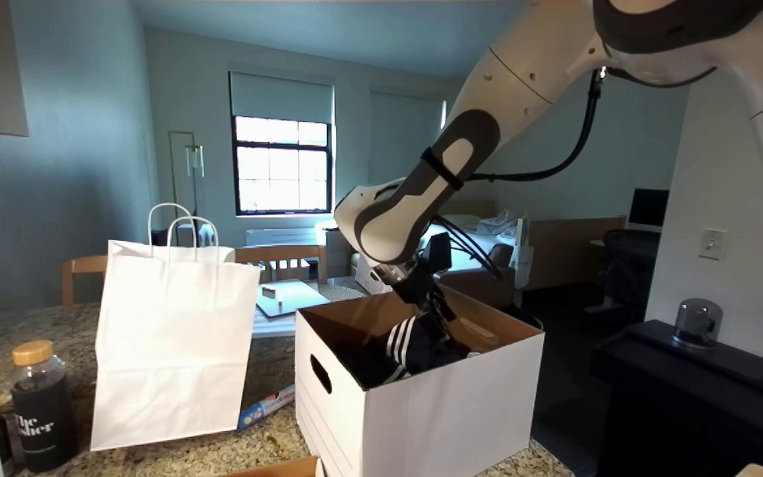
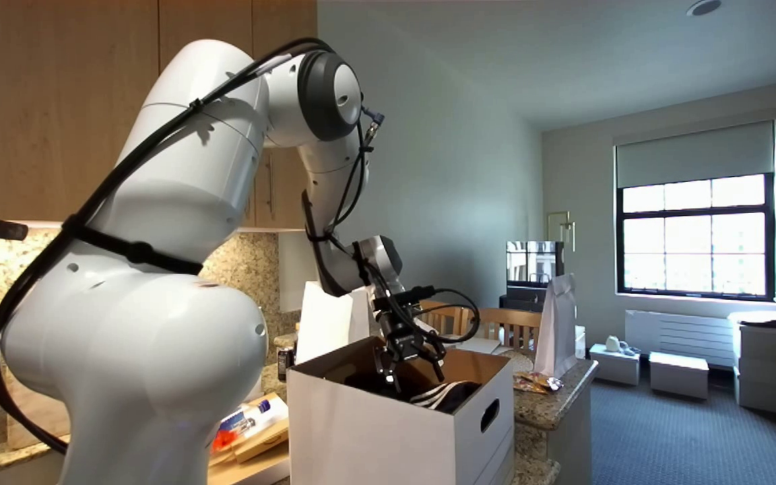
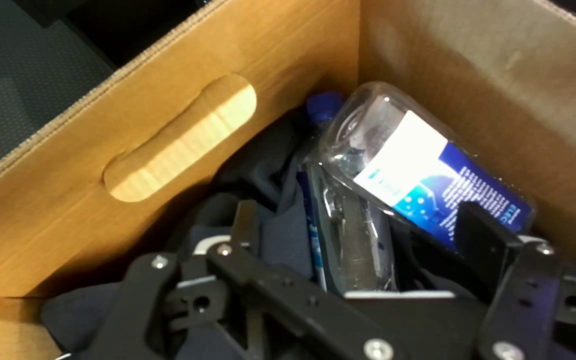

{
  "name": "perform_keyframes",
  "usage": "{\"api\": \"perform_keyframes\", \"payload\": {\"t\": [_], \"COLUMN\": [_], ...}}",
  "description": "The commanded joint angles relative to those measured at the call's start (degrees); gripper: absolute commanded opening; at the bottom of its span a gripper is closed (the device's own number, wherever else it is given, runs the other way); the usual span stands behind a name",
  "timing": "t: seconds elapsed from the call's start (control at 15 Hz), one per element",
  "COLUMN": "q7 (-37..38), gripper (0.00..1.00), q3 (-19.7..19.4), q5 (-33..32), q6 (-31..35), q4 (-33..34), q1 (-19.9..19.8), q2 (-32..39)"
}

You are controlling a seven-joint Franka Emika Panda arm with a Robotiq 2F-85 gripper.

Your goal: Remove three empty water bottles from the white storage box

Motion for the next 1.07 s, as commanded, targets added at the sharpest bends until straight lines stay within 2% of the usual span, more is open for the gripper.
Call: {"api": "perform_keyframes", "payload": {"t": [0.0, 0.6, 1.0], "q7": [-1.13, -0.27, 7.27], "gripper": [1.0, 1.0, 1.0], "q3": [1.18, 1.38, -0.62], "q5": [4.09, 6.61, 6.15], "q6": [1.48, 3.65, 2.53], "q4": [-1.56, -3.47, -2.6], "q1": [-0.76, -0.81, -0.61], "q2": [-2.18, -3.17, -2.56]}}
